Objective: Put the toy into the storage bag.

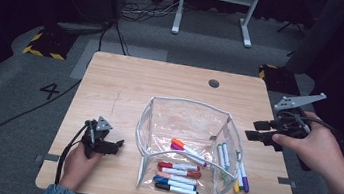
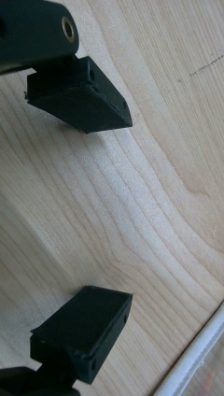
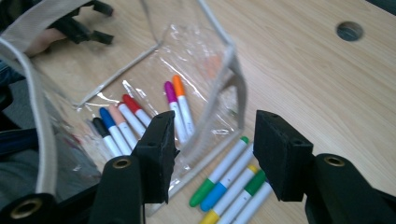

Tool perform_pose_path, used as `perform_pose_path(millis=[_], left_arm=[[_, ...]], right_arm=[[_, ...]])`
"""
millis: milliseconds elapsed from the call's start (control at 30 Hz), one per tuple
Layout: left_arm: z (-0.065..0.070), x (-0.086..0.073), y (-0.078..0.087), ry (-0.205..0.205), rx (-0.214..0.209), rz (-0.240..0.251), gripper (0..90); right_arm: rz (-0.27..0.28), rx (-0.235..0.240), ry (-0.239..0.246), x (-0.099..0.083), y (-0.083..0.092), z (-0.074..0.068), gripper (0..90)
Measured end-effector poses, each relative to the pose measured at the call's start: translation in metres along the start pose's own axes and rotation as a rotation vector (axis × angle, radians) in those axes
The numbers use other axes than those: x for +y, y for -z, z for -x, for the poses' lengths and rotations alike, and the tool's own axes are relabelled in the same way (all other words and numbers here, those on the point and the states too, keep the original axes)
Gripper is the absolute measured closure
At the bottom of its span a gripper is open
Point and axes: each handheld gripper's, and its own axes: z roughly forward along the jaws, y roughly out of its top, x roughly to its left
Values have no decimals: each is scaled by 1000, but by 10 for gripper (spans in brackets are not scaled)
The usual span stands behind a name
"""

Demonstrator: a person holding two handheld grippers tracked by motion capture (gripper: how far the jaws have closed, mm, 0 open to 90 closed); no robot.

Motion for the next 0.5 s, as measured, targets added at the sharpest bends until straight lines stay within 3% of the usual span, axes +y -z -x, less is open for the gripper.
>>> perform_pose_path(millis=[167, 267, 500], left_arm=[[0, 0, 0, 1, 0, 1, 148], [0, 0, 0, -1, 1, 2, 148], [0, 0, 0, -2, 1, 2, 148]], right_arm=[[3, -61, -71, -24, 1, 20, 521], [-11, -76, -108, -40, -8, 29, 535], [-97, -86, -167, -82, -59, 46, 546]])
